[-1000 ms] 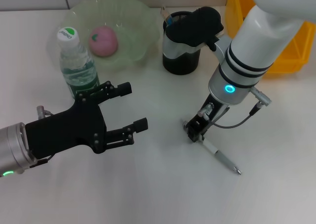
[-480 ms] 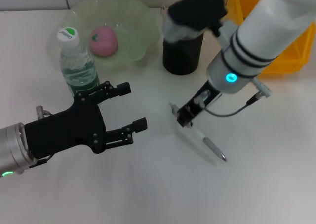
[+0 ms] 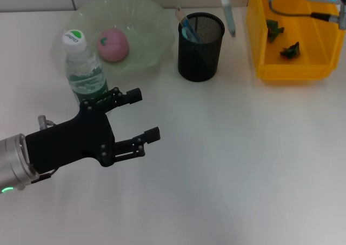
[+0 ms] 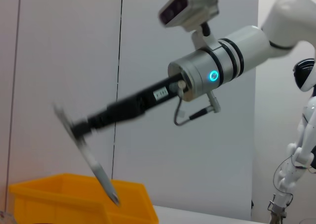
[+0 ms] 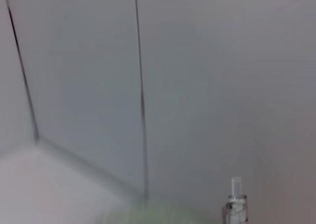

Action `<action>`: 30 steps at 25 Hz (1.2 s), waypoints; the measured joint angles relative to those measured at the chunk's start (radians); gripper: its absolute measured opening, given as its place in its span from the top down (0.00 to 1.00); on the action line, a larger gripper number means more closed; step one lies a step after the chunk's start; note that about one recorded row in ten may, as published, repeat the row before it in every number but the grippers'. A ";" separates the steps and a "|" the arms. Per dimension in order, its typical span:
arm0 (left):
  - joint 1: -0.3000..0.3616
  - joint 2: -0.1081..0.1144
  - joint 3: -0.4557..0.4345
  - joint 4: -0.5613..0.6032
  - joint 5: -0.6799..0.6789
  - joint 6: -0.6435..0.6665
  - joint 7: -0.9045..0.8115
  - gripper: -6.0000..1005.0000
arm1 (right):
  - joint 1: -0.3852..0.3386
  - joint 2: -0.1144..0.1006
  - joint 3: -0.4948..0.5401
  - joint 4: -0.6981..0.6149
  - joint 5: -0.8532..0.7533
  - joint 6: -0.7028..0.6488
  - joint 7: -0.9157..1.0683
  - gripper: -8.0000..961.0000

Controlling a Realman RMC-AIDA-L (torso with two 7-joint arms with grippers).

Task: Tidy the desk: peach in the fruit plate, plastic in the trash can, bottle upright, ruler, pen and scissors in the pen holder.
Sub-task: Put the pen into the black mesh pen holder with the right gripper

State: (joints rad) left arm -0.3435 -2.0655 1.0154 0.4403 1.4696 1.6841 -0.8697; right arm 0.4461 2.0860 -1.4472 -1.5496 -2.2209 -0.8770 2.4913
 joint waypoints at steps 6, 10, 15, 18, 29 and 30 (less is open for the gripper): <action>-0.005 -0.001 0.000 -0.004 0.000 -0.003 0.001 0.17 | -0.055 -0.001 -0.059 0.212 0.524 0.263 -0.653 0.78; -0.006 -0.001 0.000 -0.005 0.000 -0.004 0.001 0.17 | -0.025 0.000 -0.101 0.377 0.843 0.302 -1.045 0.76; -0.007 -0.002 0.000 -0.006 0.000 -0.004 -0.005 0.17 | 0.032 0.001 -0.112 0.561 1.160 0.294 -1.382 0.75; -0.004 -0.002 0.000 -0.005 0.000 0.001 -0.009 0.17 | 0.068 0.000 -0.104 0.652 1.259 0.261 -1.487 0.74; -0.002 -0.002 0.005 -0.008 0.000 0.005 -0.009 0.17 | 0.185 0.000 -0.083 0.918 1.348 0.215 -1.559 0.71; -0.002 -0.002 0.006 -0.008 0.000 0.005 -0.009 0.17 | 0.186 0.000 -0.082 0.926 1.349 0.214 -1.560 0.71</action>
State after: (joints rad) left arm -0.3455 -2.0677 1.0213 0.4325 1.4699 1.6893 -0.8790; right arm 0.6322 2.0859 -1.5292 -0.6232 -0.8721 -0.6633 0.9312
